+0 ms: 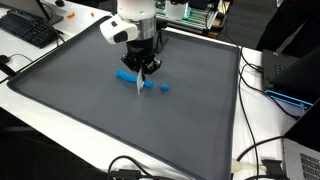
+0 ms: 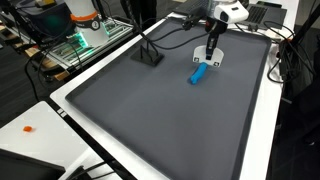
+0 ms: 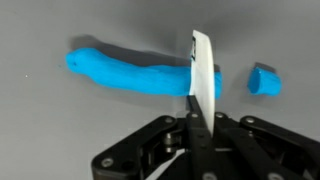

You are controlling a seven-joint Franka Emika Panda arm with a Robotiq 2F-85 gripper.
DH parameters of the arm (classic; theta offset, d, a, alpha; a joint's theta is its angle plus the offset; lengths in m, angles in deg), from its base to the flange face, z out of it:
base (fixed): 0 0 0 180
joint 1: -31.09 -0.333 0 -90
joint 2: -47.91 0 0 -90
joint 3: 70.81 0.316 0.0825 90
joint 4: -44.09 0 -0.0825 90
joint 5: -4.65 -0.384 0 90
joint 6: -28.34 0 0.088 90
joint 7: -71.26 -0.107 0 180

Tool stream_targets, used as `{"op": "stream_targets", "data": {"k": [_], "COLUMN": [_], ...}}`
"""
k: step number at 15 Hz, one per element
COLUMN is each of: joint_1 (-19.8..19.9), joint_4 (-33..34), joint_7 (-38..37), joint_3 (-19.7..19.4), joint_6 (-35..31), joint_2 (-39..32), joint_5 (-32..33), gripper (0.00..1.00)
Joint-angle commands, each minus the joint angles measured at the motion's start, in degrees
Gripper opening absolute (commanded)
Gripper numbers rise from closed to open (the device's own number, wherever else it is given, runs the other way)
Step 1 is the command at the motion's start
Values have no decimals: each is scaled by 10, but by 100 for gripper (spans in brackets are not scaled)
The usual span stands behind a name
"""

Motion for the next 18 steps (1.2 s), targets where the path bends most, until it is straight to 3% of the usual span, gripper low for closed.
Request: {"op": "stream_targets", "data": {"k": [1,12,18], "joint_1": [-1,15,8], "joint_4": [-19,-27,-34], "joint_7": [0,13,8], "joint_3": [-3,26,24], "joint_6": [-7,-16,-9], "joint_2": [-12,-8,6], "joint_5": [11,-44,-36], "gripper": [1,1,1]}}
